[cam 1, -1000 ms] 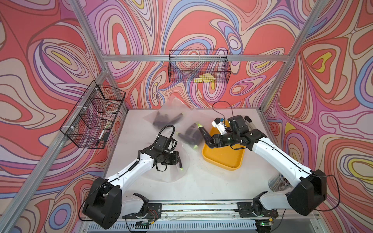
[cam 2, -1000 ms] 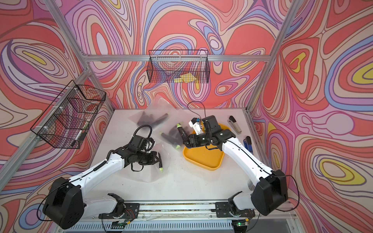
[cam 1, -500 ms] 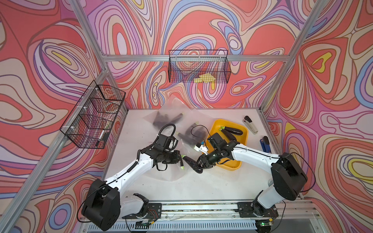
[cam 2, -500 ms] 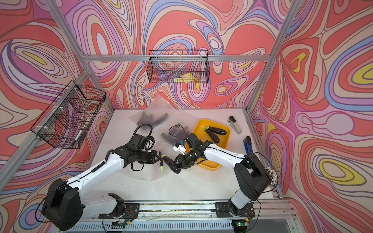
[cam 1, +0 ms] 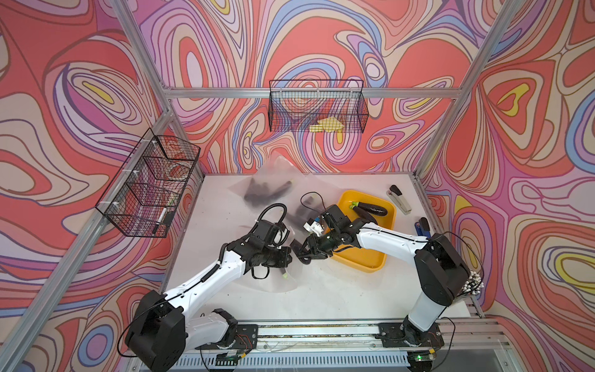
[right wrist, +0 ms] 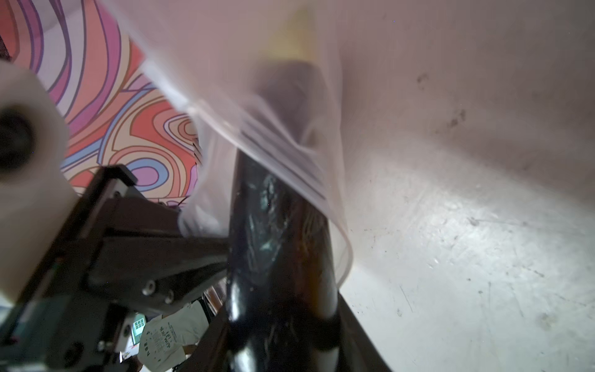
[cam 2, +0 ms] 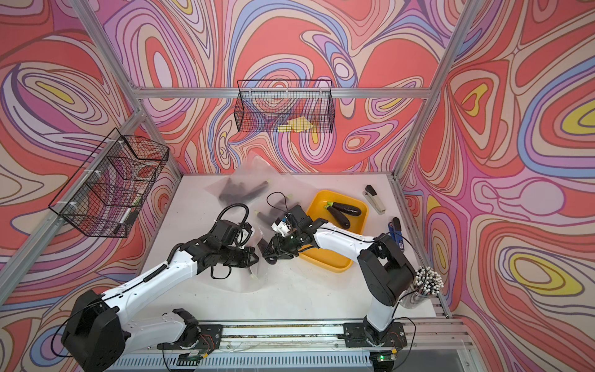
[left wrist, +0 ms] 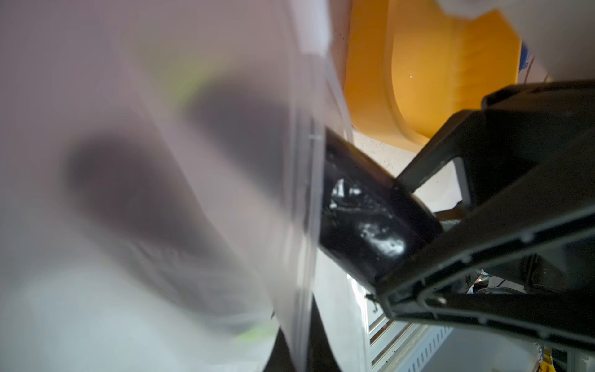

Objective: Place the eggplant in a zip-top bag and seal the zipper
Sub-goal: Place the eggplant in the zipper food storage bag.

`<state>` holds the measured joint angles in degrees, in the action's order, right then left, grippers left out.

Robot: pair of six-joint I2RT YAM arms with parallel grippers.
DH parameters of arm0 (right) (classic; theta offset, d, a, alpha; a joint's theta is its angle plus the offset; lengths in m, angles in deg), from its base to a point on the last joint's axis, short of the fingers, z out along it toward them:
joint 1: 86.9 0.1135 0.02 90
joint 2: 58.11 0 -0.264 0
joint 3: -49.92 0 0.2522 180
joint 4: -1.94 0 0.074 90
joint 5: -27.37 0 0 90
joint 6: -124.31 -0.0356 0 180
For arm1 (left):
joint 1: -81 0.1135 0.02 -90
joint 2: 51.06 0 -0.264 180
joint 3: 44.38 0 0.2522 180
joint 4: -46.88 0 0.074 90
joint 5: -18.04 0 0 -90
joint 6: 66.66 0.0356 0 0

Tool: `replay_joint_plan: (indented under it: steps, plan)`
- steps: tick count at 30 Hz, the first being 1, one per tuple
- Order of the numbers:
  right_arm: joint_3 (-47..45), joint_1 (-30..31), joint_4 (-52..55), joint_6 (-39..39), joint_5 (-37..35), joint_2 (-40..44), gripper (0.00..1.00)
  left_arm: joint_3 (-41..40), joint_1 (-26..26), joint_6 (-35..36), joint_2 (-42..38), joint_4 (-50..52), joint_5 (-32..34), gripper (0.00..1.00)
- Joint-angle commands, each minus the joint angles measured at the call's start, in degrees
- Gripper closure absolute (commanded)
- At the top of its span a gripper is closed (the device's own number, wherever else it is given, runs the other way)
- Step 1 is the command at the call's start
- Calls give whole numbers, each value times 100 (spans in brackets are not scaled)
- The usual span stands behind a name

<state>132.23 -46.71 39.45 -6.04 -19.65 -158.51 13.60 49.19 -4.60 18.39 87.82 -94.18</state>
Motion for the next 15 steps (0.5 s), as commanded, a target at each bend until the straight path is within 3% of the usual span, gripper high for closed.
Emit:
replay_joint_plan:
  steps: [1,4,8,13,15]
  plan:
    - [313,210,261,-245,-670,-367,61,-115,-36,-307,-140,-179,-139,100]
    - [592,429,595,-139,-1052,-623,60,-127,-33,-527,-252,-373,-84,100]
    - [851,659,995,36,-1423,-749,45,-6,-18,-701,-314,-384,223,100]
    - [790,675,1125,-27,-1647,-372,33,7,60,-614,-189,-303,435,100]
    - [852,674,1253,-12,-1701,-192,33,-17,78,-603,-117,-301,498,100]
